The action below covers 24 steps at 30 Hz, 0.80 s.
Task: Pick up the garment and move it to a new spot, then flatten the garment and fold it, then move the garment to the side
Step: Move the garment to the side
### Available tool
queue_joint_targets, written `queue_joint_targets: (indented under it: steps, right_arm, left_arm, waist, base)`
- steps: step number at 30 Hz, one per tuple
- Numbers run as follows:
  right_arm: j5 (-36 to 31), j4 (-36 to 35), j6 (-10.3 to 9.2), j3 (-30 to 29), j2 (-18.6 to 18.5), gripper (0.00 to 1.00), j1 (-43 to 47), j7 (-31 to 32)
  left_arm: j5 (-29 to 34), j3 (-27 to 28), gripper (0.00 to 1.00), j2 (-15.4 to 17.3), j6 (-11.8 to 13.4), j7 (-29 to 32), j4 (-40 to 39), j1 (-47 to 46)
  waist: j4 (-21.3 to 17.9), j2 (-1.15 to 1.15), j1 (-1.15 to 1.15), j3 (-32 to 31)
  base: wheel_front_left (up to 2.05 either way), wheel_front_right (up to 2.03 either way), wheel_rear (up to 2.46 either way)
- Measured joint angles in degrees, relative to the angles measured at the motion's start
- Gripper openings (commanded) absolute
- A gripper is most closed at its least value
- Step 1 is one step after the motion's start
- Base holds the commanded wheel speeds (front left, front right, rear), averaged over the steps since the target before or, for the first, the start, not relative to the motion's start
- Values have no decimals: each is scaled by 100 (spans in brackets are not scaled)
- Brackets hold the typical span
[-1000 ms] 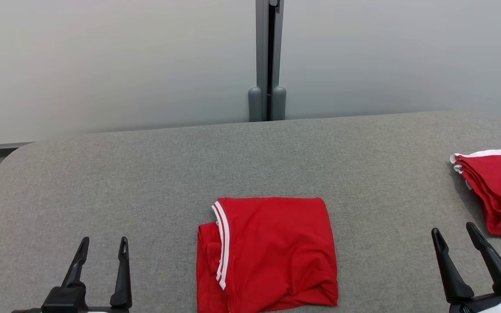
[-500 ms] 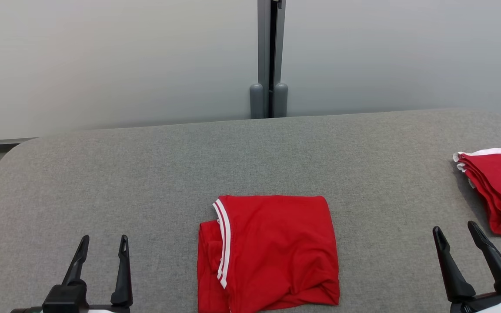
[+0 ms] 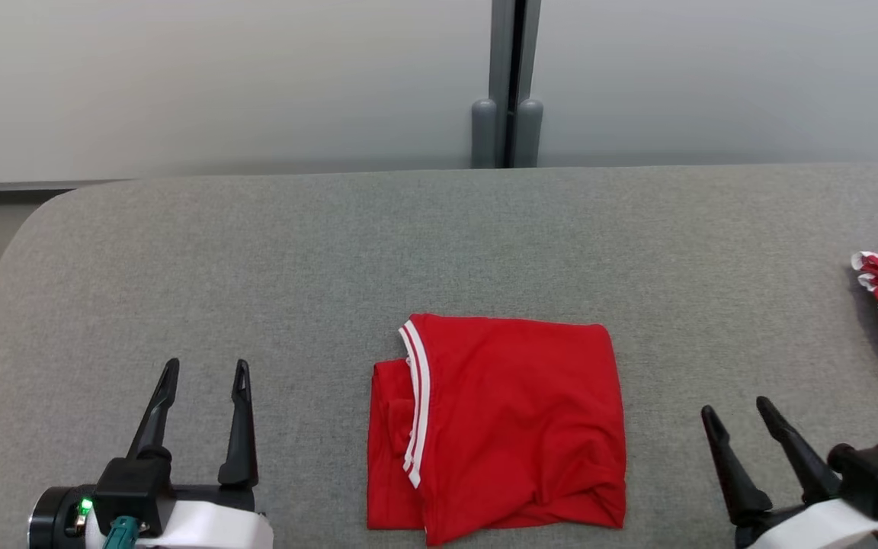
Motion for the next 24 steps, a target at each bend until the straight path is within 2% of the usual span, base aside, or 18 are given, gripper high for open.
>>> queue_joint_targets:
  steps: [8,10,13,17,18,19,20,24]
  right_arm:
    - [637,1552,0,825,369,100,-859,-75]
    - [709,1758,0,886,416,100,-943,-45]
    - [1171,2216,0,1053,589,100,-1101,68]
    - [1457,2425,-1,1548,521,100,-1304,313]
    - [1535,2423,-1,1671,471,83,-1341,345]
    - [1535,2421,-1,1790,407,37,-1376,344]
    - [1534,2424,-1,1893,345,0,-1408,341]
    - [1458,2437,5,2201,146,0,-1450,182]
  left_arm:
    - [0,-159,100,-192,-18,-171,272,-346]
    - [0,-160,100,-205,-32,-180,296,-383]
    - [0,-162,100,-221,-34,-224,366,-468]
    - [0,-148,100,-229,-57,-269,454,-516]
    - [-1,-136,100,-223,-57,-275,468,-529]
    - [-1,-130,100,-224,-57,-276,479,-556]
    - [-1,-126,100,-226,-57,-280,491,-578]
    - [0,-108,100,-235,-57,-290,534,-591]
  waist:
    - [305,0,0,395]
    - [327,0,0,436]
    - [362,0,0,540]
    - [355,0,0,592]
    - [343,0,0,606]
    - [333,0,0,621]
    - [321,0,1,633]
    - [261,0,0,645]
  base:
    - [0,0,0]
    - [0,0,0]
    - [0,0,0]
    - [0,0,0]
    - [0,0,0]
    - [0,0,0]
    - [0,0,0]
    - [0,0,0]
